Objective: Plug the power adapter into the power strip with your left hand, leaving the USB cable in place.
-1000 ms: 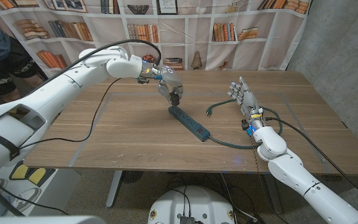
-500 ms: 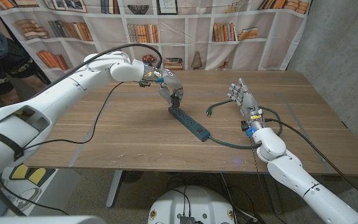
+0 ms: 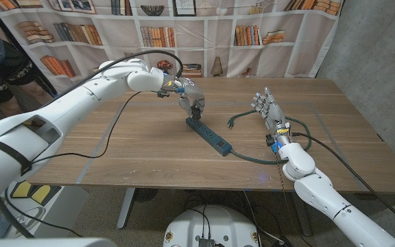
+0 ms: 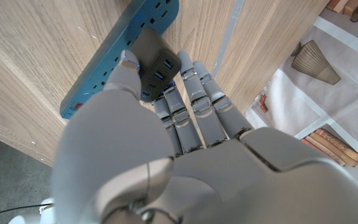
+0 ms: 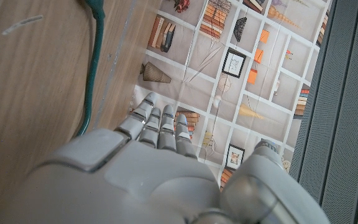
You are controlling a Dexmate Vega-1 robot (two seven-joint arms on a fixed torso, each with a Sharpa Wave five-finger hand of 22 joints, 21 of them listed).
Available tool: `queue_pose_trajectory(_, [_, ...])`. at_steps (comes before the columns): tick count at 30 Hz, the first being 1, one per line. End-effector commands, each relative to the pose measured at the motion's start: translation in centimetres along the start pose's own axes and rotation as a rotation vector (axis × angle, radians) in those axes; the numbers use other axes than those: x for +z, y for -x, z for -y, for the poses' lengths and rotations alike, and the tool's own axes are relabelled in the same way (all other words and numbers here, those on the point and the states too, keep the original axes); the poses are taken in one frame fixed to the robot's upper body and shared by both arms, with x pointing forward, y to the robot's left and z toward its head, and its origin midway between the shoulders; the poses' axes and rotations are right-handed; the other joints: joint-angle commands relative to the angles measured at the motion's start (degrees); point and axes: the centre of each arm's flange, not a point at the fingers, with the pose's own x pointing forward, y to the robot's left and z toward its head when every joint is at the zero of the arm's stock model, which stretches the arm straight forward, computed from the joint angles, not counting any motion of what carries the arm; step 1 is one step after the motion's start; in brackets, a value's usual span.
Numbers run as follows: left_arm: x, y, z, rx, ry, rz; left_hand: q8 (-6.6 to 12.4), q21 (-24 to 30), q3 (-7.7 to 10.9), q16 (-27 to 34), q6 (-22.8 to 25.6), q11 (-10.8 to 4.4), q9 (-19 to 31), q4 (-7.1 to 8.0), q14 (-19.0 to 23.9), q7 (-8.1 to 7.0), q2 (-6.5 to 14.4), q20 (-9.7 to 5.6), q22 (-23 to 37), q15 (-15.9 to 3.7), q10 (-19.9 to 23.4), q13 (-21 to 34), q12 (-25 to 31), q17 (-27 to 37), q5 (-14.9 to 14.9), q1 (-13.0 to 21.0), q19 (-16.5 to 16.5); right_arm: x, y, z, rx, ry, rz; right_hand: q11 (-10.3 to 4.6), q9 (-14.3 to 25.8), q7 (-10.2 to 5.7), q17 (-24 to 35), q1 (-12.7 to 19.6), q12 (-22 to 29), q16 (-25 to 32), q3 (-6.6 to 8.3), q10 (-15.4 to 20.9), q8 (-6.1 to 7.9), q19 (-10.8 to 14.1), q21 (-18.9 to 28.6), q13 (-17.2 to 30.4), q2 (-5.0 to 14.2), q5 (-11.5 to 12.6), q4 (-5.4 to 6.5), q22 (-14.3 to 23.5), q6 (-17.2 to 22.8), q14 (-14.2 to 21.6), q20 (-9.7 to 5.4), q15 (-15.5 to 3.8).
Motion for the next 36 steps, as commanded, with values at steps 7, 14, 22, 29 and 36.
queue_pose_trajectory(7, [1.0,-1.6,0.7,0.036,-0.019,0.012,3.08,0.02,7.63,-0.03,6.43,-3.13,1.65,3.14,4.95,4.00,1.32,-2.29,0.23,-4.70,4.20,10.61,-0.05,0.19,0.30,0.67,0.58,0.1,0.4,0.2,-0.007,0.000,0.011,-0.23,0.12,0.86,0.24,0.04,-0.10,-0.02,-0.06,0.55,-0.07,0.52,-0.03,0.22,0.29,0.42,-0.05,0.28,0.47,0.42,-0.23,0.00])
queue_pose_trajectory(14, [1.1,-2.2,1.1,0.019,-0.010,0.023,3.10,-0.05,7.79,-0.11,6.58,-3.13,1.58,3.14,4.83,3.89,1.23,-2.33,0.25,-4.72,4.21,10.68,-0.24,0.21,0.25,0.56,0.59,0.2,0.4,0.3,-0.006,0.006,0.007,-0.26,0.12,0.85,0.23,0.05,-0.09,-0.04,-0.08,0.62,-0.06,0.54,-0.04,0.22,0.30,0.42,-0.06,0.27,0.52,0.42,-0.24,0.05])
queue_pose_trajectory(22, [1.0,-2.5,1.4,0.010,-0.008,0.031,3.04,-0.10,8.00,-0.06,6.65,-3.19,1.44,3.12,5.00,4.16,1.15,-2.34,0.26,-4.58,4.41,10.74,-0.39,0.25,0.21,0.45,0.66,0.1,0.6,0.3,-0.013,0.007,-0.001,-0.27,0.12,0.83,0.23,0.06,-0.11,-0.04,-0.09,0.62,-0.06,0.55,-0.06,0.22,0.31,0.42,-0.07,0.27,0.53,0.45,-0.25,0.10])
queue_pose_trajectory(29, [1.0,-2.7,1.5,0.008,-0.024,0.039,3.02,-0.15,8.18,-0.09,6.84,-3.12,1.32,3.08,5.02,4.12,1.09,-2.33,0.26,-4.69,4.55,10.77,-0.51,0.23,0.18,0.39,0.69,0.1,0.6,0.3,-0.016,0.007,-0.008,-0.29,0.12,0.83,0.23,0.07,-0.11,-0.04,-0.10,0.65,-0.07,0.56,-0.07,0.22,0.33,0.42,-0.07,0.27,0.53,0.47,-0.25,0.09])
queue_pose_trajectory(36, [1.0,-2.9,1.5,0.006,-0.026,0.045,3.01,-0.24,8.35,-0.06,6.92,-2.96,1.29,3.05,5.14,4.08,1.00,-2.34,0.26,-4.58,4.62,10.78,-0.67,0.26,0.16,0.29,0.63,0.0,0.6,0.3,-0.021,0.002,-0.009,-0.24,0.12,0.86,0.23,0.07,-0.12,-0.03,-0.11,0.65,-0.07,0.56,-0.08,0.22,0.34,0.42,-0.08,0.27,0.54,0.49,-0.25,-0.02])
